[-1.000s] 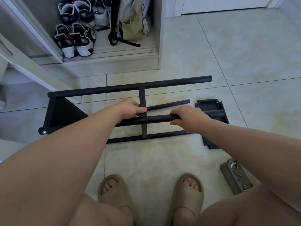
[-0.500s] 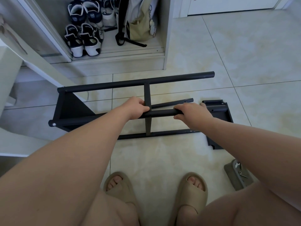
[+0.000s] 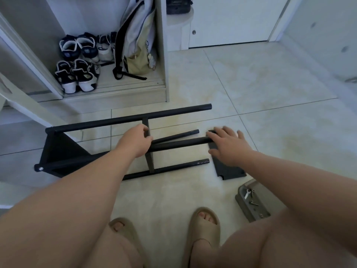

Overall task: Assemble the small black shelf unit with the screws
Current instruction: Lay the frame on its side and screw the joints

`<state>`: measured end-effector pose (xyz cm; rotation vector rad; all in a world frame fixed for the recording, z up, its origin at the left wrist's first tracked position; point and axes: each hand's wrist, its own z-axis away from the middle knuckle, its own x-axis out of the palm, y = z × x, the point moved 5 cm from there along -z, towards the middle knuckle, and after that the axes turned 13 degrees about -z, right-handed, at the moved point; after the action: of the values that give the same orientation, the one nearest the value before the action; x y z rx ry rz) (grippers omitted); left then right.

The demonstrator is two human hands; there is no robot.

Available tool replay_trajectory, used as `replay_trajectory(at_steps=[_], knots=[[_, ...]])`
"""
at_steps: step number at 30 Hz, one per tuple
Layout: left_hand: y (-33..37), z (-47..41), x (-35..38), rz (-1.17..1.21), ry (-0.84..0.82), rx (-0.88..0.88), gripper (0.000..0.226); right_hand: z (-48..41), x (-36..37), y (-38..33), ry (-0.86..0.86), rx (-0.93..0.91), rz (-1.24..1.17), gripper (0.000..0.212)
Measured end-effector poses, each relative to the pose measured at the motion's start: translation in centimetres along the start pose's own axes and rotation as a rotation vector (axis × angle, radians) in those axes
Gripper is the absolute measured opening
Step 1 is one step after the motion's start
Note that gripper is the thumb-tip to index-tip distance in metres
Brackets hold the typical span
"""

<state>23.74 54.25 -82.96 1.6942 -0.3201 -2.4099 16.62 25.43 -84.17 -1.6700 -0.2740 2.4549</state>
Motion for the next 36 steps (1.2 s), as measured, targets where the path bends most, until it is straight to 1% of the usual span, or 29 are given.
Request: replay_trajectory(at_steps=[3,6,9,11,14,16,18,20,23,25,27,29,30,33,36], knots=[[4.0,1.7,-1.0,0.003,0.023,0.134,0.038,3.1,-1.0,3.6,0.01,0.071,0.017,0.068],[7.8,3.5,-0.1,-0.039,-0.022,0.267,0.031,5.3,-1.4,6.4,0.006,0.149,0.0,0.07],[10.9,4.4,3.0,-0.071,-0.122,0.383,0.028,6.7,-0.7,8.3,-0.008,0.169,-0.004,0.069],[12.7,4.3,5.6,-0.101,-0.198,0.432,0.028,7.4,0.7,10.0,-0.049,0.186,0.013,0.069],[15.3,3.8,9.9,-0.267,-0.311,0.513,0.029,7.8,2.9,13.4,-0.148,0.23,0.047,0.071],[16.6,3.6,12.8,-0.353,-0.388,0.536,0.032,7.6,4.5,15.8,-0.203,0.249,0.051,0.07],[17.8,3.2,15.3,-0.396,-0.47,0.54,0.037,7.4,6.1,17.6,-0.263,0.239,0.064,0.069],[19.6,2.4,17.5,-0.389,-0.528,0.523,0.04,6.9,8.0,19.3,-0.32,0.219,0.07,0.069],[22.6,1.4,21.0,-0.268,-0.586,0.467,0.043,6.8,10.9,21.8,-0.399,0.208,0.048,0.065],[24.3,1.3,23.9,-0.212,-0.637,0.438,0.048,7.0,12.8,23.5,-0.423,0.199,0.025,0.061],[25.4,1.5,26.8,-0.206,-0.701,0.415,0.055,7.4,14.6,25.0,-0.438,0.208,-0.028,0.057],[26.4,1.9,29.1,-0.169,-0.75,0.391,0.057,8.0,16.1,26.3,-0.442,0.227,-0.077,0.053],[26.8,2.2,30.1,-0.137,-0.768,0.388,0.054,8.3,16.7,26.7,-0.43,0.224,-0.082,0.051],[27.6,3.0,32.6,-0.032,-0.765,0.359,0.032,8.6,18.1,27.2,-0.345,0.168,-0.071,0.044],[27.2,3.0,33.8,0.094,-0.725,0.227,0.015,8.3,19.7,26.8,-0.314,0.155,-0.115,0.04]])
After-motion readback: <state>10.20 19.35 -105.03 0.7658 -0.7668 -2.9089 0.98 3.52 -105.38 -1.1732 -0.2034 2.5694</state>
